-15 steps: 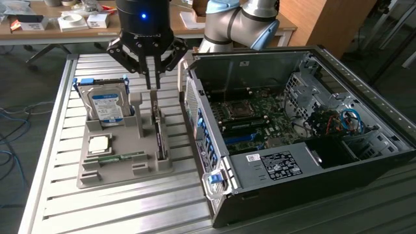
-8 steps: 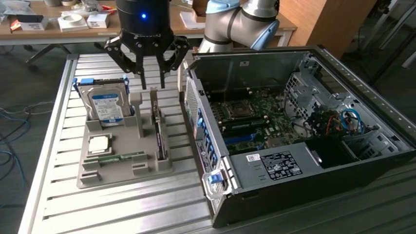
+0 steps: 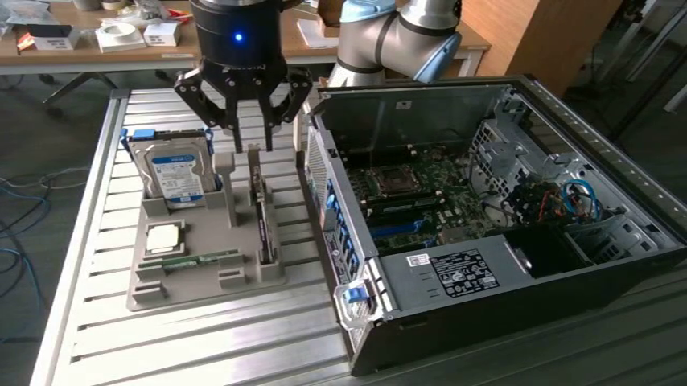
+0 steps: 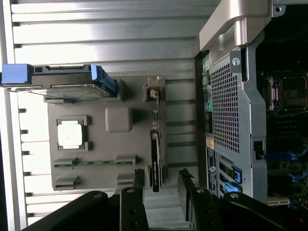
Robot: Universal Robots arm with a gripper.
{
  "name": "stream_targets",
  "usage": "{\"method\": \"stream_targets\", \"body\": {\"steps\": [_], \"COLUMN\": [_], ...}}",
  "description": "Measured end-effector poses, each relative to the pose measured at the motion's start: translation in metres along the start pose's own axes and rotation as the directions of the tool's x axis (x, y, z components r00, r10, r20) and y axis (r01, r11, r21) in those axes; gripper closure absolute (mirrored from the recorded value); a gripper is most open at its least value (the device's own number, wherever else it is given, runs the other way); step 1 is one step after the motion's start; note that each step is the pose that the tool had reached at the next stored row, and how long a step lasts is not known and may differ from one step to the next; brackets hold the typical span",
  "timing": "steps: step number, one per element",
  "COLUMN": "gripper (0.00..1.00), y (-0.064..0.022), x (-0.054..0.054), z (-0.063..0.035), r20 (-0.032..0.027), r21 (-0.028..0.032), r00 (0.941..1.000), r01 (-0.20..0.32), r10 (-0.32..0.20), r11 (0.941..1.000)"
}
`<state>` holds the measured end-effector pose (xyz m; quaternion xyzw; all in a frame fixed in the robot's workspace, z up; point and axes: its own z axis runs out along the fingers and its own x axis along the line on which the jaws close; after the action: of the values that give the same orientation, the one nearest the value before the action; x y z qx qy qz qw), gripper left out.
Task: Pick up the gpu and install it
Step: 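Pick up the gpu and move the gpu toward the slot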
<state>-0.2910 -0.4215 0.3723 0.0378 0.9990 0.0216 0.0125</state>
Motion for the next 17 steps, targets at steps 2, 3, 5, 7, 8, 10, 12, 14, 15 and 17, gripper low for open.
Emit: {"method": "stream_targets", "body": {"steps": [2,3,5,7,8,10,12,14,15,17], "gripper": [0.58,0.58,0.58,0.58,0.58,0.58,0.58,0.58,0.58,0.58], "y": [-0.0001,-0.0002,-0.0004,-0.0006,-0.0006,-0.0008,-0.0009,-0.0009,-0.0009,-0.0009], "x": [0.0,0.0,0.0,0.0,0.0,0.0,0.0,0.0,0.0,0.0], "z": [0.0037,0.0056,0.0092,0.0127,0.0145,0.018,0.0199,0.02,0.02,0.0203], "r20": [0.0,0.0,0.0,-0.0001,0.0,0.0,0.0,-0.0003,-0.0003,-0.0001], "r21": [0.0,0.0,0.0,0.0,0.0,0.0,0.0,0.0003,0.0003,0.0], "r00": [1.0,1.0,1.0,1.0,1.0,1.0,1.0,1.0,1.0,1.0], "r01": [0.0,0.0,0.0,0.0,0.0,0.0,0.0,0.0,0.0,0.0], "r10": [0.0,0.0,0.0,0.0,0.0,0.0,0.0,0.0,0.0,0.0], "r11": [1.0,1.0,1.0,1.0,1.0,1.0,1.0,1.0,1.0,1.0]}}
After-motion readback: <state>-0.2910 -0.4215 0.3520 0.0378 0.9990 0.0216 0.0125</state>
